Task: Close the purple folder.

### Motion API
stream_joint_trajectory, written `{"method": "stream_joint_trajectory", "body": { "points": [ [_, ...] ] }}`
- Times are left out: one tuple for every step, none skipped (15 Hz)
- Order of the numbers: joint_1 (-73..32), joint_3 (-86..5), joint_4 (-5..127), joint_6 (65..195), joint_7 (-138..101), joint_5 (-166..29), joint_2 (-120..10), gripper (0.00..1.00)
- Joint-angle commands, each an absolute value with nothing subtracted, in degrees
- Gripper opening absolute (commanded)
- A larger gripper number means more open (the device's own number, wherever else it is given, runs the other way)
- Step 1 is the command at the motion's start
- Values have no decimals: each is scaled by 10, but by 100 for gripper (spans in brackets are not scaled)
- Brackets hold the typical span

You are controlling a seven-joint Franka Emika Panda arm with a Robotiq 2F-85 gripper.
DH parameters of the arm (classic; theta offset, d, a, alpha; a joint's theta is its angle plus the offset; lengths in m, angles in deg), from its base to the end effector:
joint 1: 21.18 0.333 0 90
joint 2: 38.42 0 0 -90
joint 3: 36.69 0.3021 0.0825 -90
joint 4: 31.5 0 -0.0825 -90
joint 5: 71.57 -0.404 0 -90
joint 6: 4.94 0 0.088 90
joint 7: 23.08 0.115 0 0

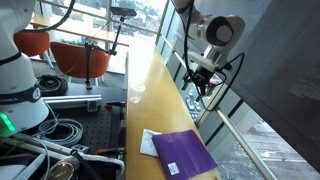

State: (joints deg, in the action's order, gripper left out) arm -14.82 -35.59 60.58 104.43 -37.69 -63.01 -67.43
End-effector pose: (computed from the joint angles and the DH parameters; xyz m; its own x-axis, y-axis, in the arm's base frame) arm 0.6665 0.0741 0.2894 0.8806 0.4150 -0.2289 0.4387 -0.8965 0.0625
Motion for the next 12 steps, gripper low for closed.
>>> {"method": "stream_joint_trajectory", "body": {
  "points": [
    [-192, -346, 703, 1034, -346, -700, -558, 100],
    [-200, -349, 718, 1039, -339, -719, -536, 100],
    [-208, -354, 728, 1042, -335, -729, -517, 100],
    [-214, -358, 738, 1048, -330, -734, -501, 100],
    [-220, -362, 747, 1053, -326, -738, -487, 100],
    [-226, -365, 755, 1059, -327, -737, -476, 100],
    [-230, -368, 763, 1066, -326, -735, -464, 100],
    [-234, -371, 770, 1072, -330, -734, -455, 100],
    [-236, -372, 774, 1074, -331, -735, -448, 100],
    [-239, -374, 780, 1075, -333, -739, -442, 100],
    [-241, -375, 785, 1075, -333, -742, -438, 100],
    [-243, -376, 787, 1070, -333, -746, -435, 100]
  ]
}}
